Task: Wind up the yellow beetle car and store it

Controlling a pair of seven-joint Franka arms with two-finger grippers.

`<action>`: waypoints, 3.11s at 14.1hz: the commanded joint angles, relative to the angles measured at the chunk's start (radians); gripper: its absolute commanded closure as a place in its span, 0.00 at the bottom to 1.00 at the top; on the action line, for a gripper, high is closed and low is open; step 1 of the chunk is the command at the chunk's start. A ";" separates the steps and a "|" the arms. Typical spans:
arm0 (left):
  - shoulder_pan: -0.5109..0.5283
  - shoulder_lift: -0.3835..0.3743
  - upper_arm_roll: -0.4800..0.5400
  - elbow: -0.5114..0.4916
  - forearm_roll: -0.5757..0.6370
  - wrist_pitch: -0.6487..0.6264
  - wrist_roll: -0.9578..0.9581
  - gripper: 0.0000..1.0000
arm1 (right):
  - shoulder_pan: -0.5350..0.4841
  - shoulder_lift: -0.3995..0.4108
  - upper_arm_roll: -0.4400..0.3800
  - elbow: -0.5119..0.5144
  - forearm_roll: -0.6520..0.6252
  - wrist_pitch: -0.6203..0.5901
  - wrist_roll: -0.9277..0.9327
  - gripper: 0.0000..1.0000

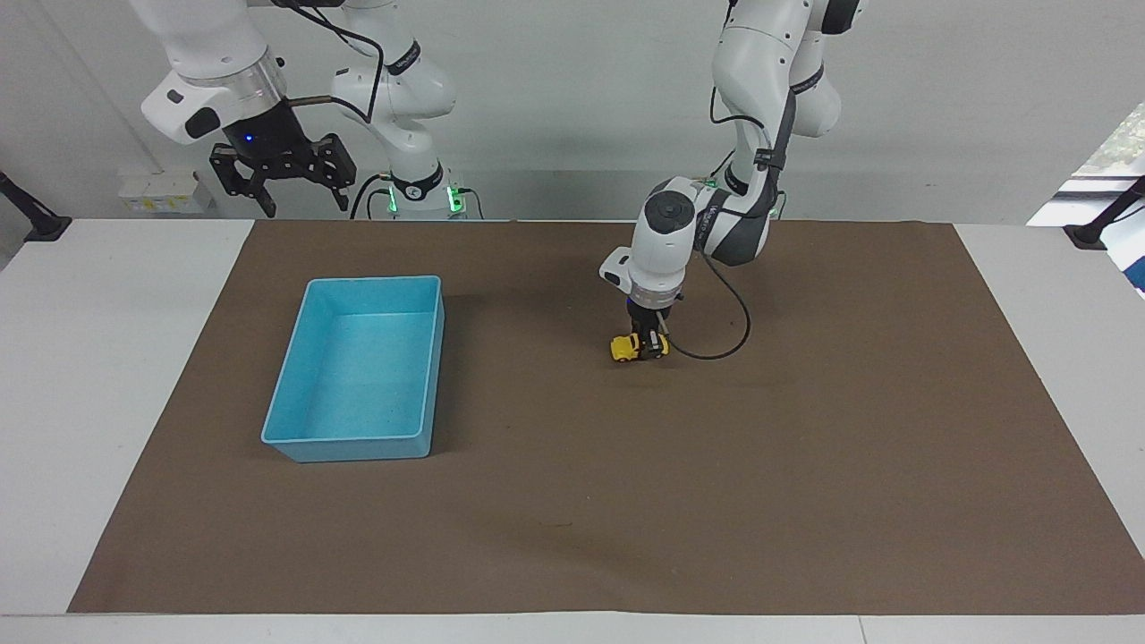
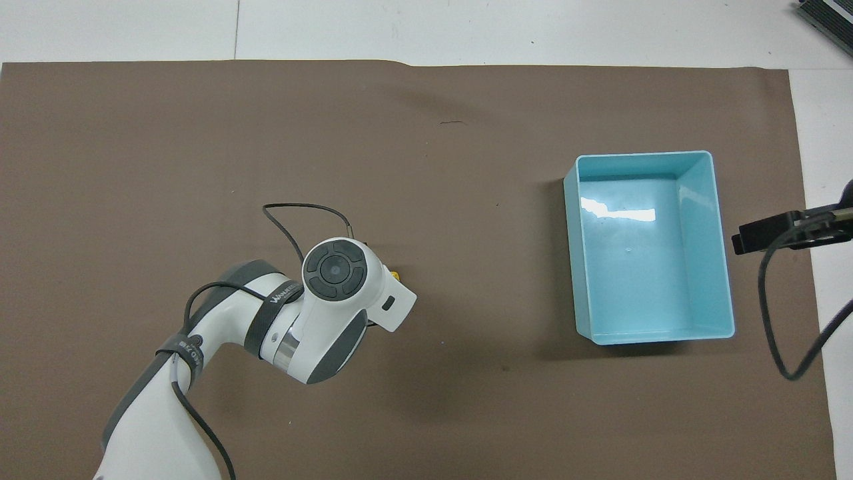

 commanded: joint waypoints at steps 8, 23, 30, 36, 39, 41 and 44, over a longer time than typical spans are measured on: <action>0.020 -0.023 0.020 -0.022 -0.010 0.013 0.133 1.00 | -0.007 -0.030 0.006 -0.041 0.010 0.014 0.007 0.00; 0.190 -0.071 0.015 -0.151 -0.012 0.092 0.344 1.00 | -0.009 -0.032 0.006 -0.041 0.010 0.016 0.007 0.00; 0.246 -0.086 0.015 -0.184 -0.013 0.092 0.422 1.00 | -0.009 -0.032 0.006 -0.041 0.010 0.014 0.005 0.00; 0.302 -0.091 0.015 -0.203 -0.013 0.092 0.497 1.00 | -0.010 -0.032 0.006 -0.041 0.010 0.016 0.005 0.00; 0.347 -0.095 0.015 -0.212 -0.013 0.089 0.558 1.00 | -0.009 -0.032 0.006 -0.043 0.010 0.014 0.005 0.00; 0.364 -0.095 0.015 -0.212 -0.013 0.084 0.587 1.00 | -0.010 -0.032 0.006 -0.043 0.010 0.016 0.005 0.00; 0.388 -0.095 0.015 -0.212 -0.013 0.076 0.614 1.00 | -0.009 -0.032 0.006 -0.043 0.010 0.016 0.005 0.00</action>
